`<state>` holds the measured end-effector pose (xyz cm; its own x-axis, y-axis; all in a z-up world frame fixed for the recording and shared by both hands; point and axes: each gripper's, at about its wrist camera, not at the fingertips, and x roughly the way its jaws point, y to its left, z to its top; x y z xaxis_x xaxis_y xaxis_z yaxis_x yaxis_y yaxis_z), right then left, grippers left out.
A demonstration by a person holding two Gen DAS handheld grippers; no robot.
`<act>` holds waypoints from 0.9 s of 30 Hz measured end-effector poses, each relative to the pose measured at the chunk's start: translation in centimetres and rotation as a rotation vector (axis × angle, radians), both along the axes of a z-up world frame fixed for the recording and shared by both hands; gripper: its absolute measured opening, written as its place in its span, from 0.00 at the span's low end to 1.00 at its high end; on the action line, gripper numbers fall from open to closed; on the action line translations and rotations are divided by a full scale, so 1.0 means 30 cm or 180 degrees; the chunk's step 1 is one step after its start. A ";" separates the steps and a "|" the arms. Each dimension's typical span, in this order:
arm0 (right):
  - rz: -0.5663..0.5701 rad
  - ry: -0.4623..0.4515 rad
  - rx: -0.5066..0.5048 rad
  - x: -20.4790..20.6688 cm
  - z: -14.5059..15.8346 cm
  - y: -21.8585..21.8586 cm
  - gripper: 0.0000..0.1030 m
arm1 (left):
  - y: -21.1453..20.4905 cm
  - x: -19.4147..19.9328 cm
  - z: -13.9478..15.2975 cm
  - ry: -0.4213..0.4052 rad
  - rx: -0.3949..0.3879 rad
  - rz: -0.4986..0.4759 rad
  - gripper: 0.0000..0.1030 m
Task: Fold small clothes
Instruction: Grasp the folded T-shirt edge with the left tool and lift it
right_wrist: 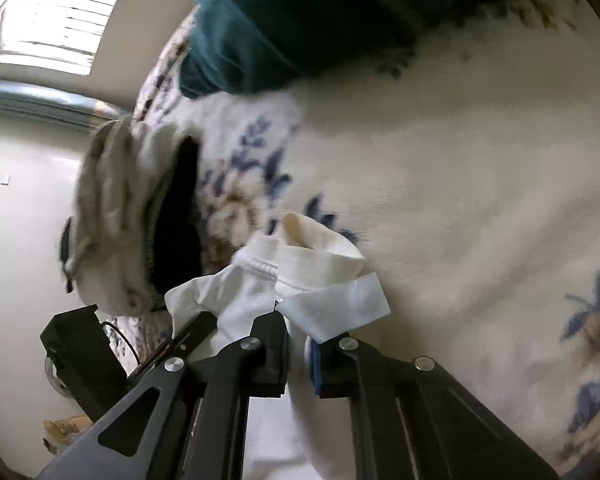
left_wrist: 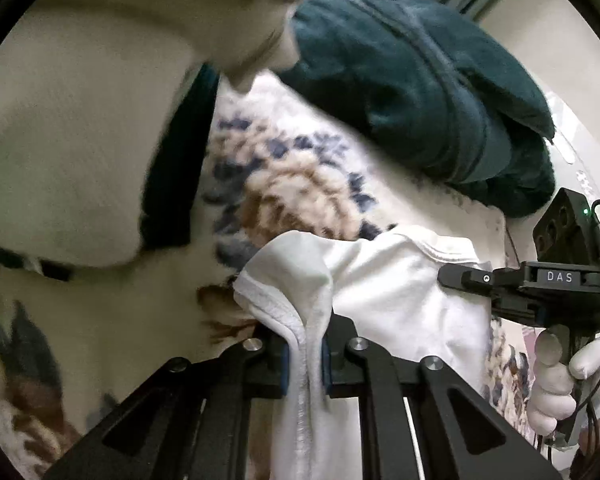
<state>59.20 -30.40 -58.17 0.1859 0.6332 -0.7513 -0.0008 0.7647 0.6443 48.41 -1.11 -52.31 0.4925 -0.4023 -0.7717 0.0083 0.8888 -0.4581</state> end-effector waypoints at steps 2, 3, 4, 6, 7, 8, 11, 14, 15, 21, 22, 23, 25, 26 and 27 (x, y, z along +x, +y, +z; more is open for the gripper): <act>0.0009 -0.0114 0.0004 -0.027 0.054 0.002 0.08 | 0.006 -0.012 0.042 -0.0081 0.0003 -0.0013 0.08; 0.0016 -0.0159 -0.0001 -0.037 0.072 0.002 0.07 | 0.009 -0.017 0.067 -0.0123 0.0014 -0.0010 0.08; 0.0022 -0.0219 -0.0002 -0.052 0.098 0.005 0.07 | 0.003 -0.026 0.075 -0.0152 0.0013 -0.0017 0.08; 0.0052 -0.0358 -0.0013 -0.086 0.154 0.016 0.07 | 0.012 -0.049 0.120 -0.0226 -0.0005 -0.0034 0.08; 0.0072 -0.0437 -0.0013 -0.108 0.187 0.023 0.07 | 0.010 -0.059 0.143 -0.0270 0.0001 -0.0032 0.08; 0.0081 -0.0495 -0.0009 -0.126 0.212 0.025 0.07 | 0.017 -0.080 0.173 -0.0328 -0.0015 -0.0042 0.08; 0.0130 -0.0701 -0.0005 -0.208 0.295 0.034 0.07 | 0.032 -0.140 0.222 -0.0447 0.0024 -0.0065 0.08; 0.0204 -0.0905 -0.0004 -0.321 0.368 0.053 0.07 | 0.055 -0.242 0.279 -0.0578 0.0043 -0.0060 0.08; 0.0227 -0.0948 -0.0019 -0.360 0.385 0.057 0.07 | 0.063 -0.277 0.292 -0.0593 0.0027 -0.0058 0.08; 0.0573 -0.1075 -0.0196 -0.703 0.411 0.091 0.08 | 0.135 -0.527 0.275 -0.0285 -0.0155 -0.0009 0.13; 0.0655 -0.1028 -0.0220 -0.750 0.393 0.097 0.08 | 0.144 -0.575 0.260 -0.0173 -0.0146 -0.0028 0.20; 0.0781 -0.0895 -0.0291 -0.824 0.361 0.103 0.09 | 0.160 -0.632 0.242 -0.0051 -0.0137 -0.0044 0.27; 0.0899 -0.0629 -0.0371 -0.926 0.298 0.096 0.21 | 0.195 -0.741 0.190 0.0257 -0.0154 -0.0061 0.28; 0.0894 -0.0489 -0.0446 -0.976 0.267 0.081 0.32 | 0.220 -0.806 0.153 0.0480 -0.0090 -0.0068 0.28; 0.0850 -0.0352 -0.0481 -1.009 0.236 0.061 0.41 | 0.237 -0.844 0.132 0.0600 -0.0030 -0.0070 0.28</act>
